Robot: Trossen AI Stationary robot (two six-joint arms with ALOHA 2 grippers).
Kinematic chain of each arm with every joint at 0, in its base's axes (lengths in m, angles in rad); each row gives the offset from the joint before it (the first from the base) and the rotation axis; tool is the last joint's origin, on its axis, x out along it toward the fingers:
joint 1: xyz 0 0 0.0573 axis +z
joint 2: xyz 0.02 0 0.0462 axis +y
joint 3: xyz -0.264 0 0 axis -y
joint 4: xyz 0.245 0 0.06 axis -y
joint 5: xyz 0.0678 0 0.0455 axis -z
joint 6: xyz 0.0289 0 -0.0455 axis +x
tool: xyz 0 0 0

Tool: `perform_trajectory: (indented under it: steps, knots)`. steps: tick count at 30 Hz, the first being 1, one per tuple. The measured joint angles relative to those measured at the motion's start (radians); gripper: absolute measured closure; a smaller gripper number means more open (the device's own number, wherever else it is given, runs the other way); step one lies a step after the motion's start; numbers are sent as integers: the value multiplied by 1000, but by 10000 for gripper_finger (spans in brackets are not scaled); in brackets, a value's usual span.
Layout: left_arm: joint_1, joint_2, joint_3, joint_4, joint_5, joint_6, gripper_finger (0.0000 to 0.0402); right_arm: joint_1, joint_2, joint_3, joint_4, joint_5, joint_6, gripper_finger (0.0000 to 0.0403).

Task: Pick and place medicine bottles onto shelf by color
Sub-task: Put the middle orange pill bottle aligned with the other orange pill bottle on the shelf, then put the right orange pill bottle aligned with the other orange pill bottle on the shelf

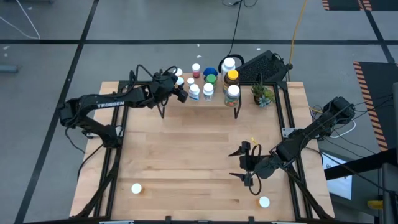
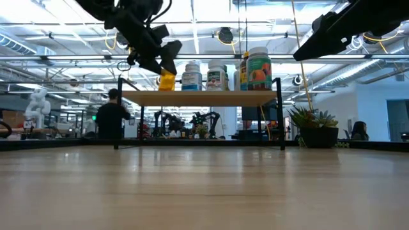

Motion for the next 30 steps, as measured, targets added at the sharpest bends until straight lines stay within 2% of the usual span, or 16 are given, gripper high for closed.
perform_trajectory:
  steps: [21,25,30]
  knots:
    - [33,30,-1,1,22,-69,170,0,0,0,7,0,1,44]
    - [33,30,-1,-9,22,-91,141,0,0,0,7,0,1,44]
    - [33,30,-1,-13,22,-96,73,0,0,0,13,0,1,44]
